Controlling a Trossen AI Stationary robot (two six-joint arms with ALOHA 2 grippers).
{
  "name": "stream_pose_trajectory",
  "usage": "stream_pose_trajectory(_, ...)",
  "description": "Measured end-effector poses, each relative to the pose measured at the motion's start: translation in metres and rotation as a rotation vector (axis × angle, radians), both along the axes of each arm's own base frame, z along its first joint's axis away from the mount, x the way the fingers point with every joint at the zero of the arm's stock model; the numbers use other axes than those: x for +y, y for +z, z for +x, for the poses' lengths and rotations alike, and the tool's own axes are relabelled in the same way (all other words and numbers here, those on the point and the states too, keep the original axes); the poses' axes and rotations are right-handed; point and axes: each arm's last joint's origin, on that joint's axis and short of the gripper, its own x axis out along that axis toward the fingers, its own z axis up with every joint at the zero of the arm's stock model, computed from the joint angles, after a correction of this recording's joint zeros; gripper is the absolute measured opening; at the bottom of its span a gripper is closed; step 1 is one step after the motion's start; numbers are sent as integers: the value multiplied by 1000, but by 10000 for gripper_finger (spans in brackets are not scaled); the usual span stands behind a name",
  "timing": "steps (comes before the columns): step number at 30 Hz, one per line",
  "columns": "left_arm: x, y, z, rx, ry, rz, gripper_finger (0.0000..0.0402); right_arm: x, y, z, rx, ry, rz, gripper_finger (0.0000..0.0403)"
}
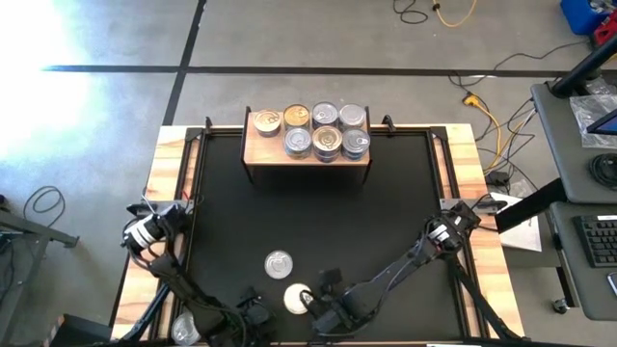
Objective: Stack canned seafood by type on shelf
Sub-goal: Stack the pink tuna can on the pink tuna can on the shelf
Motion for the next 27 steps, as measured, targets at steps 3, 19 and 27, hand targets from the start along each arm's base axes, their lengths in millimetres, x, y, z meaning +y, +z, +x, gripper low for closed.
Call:
stream_pose_trajectory(3,-2,-1,-3,-20,-8,21,334,0,-4,-1,8,97,-33,255)
stream_pose_trajectory(19,9,-16,0,-137,56,143,335,-20,-33,23,-145,111,-18,257)
stream_pose_trajectory(27,-3,-30,15,-285,86,199,336,-15,-28,35,-272,108,76,251)
